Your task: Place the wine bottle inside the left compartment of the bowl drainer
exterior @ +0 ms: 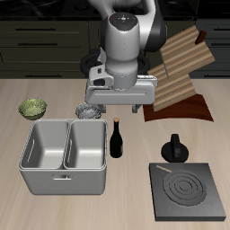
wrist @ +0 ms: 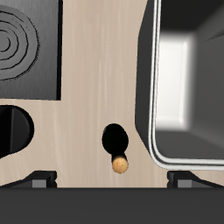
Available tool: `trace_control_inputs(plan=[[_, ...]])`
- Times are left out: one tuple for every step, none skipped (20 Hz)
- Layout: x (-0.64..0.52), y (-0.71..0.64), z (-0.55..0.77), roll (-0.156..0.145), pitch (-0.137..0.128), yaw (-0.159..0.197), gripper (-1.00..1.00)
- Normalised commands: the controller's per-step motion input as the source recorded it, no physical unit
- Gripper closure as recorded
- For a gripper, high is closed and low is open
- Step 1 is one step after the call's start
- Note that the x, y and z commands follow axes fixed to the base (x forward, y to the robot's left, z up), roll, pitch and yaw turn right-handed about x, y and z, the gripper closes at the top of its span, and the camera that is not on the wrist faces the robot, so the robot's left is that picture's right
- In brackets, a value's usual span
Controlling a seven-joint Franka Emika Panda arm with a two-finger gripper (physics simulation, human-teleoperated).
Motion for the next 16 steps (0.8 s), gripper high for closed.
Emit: trace_control_inputs(plan=[[-0.03,0.11,-0.14,0.017,-0.010,0.004,-1.00],[-0.04,0.04,-0.23,0.003,0.048,-0.052,-1.00],[-0.02,0.18,-0.06,0.003,-0.027,0.000,-1.00],[-0.03,0.11,-0.15,0.021,0.013,-0.015,-1.00],[-0.02,0.09,-0.10,0.011,0.000,-0.016,-1.00],[-0.05,0.19,-0.13,0.033,-0.013,-0.022,-1.00],[-0.09,0.18,-0.20,0.027,0.035,-0.023,-1.00],[-0.01,0.12,-0.23,0.032,0.018,0.001,-1.00],[-0.05,0.12,-0.18,0.011,0.041,-0.039,-1.00],[-0.11,0.18,-0.09,0.017,0.006,0.006,-1.00],[-0.03,0.09,-0.34,0.051,0.051,-0.008,-1.00],[-0.06,0.07,-0.08,-0.005,-0.016,0.003,-1.00],[0.04,-0.13,-0.34,0.008,0.073,-0.057,-1.00],[-0.12,0.09,-0.10,-0.012,-0.019,-0.014,-1.00],[0.02,-0.02,-0.16,0.016,0.020,-0.013,-1.00],[-0.02,-0.07,-0.13,-0.033,0.012,-0.036,-1.00]])
